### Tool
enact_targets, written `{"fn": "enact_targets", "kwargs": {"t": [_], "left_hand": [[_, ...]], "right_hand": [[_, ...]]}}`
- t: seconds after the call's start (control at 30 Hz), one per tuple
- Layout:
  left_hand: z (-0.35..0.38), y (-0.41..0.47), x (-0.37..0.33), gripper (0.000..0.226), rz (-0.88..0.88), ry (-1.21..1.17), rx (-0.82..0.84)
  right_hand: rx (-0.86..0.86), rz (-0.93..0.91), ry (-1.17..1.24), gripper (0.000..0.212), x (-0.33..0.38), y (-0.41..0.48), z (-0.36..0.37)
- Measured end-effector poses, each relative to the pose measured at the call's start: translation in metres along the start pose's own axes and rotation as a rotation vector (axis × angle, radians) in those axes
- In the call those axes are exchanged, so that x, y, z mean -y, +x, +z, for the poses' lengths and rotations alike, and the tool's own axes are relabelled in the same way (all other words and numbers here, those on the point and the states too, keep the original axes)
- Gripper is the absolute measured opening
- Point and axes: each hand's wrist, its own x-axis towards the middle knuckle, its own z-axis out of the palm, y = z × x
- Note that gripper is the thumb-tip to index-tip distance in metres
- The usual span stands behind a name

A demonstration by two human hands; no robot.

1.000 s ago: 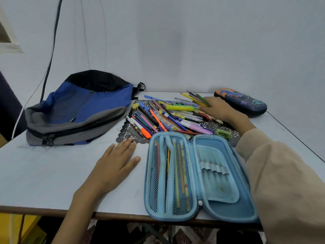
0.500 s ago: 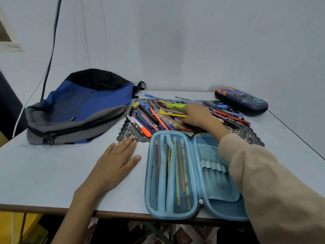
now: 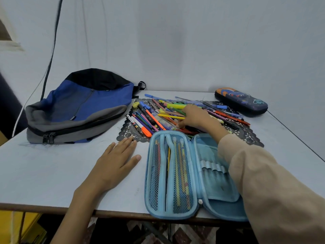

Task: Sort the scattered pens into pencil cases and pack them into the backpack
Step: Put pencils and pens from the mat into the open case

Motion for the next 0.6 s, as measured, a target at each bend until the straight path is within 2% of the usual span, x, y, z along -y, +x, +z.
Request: {"fn": "enact_targets", "kwargs": {"t": [0.1,0.23,0.37,0.47,0.6], "left_hand": [[0.000,0.000,0.000,0.096,-0.001,-0.004,-0.003],[0.000,0.000,-0.001,0.109,-0.008,-0.013,0.000],[0.000,0.001,0.000,0.117,-0.012,-0.009,0.000],[0.000,0.001,0.000,0.116,-0.012,-0.017,0.002],[0.000,0.000,-0.001,0.115,-0.012,-0.018,0.003]], "right_hand": [[-0.003,-0.009,-0.107,0.038,0.004,-0.001,0.001],[0.009,0.012,-0.110,0.035,0.008,-0.003,-0.001],[-0.020,0.075,-0.020,0.032,0.006,-0.004,-0.006],[-0.038,0.106,0.025,0.039,0.001,-0.003,-0.011],[-0.054,0.126,0.249,0.033,-0.010,-0.001,-0.015]]}}
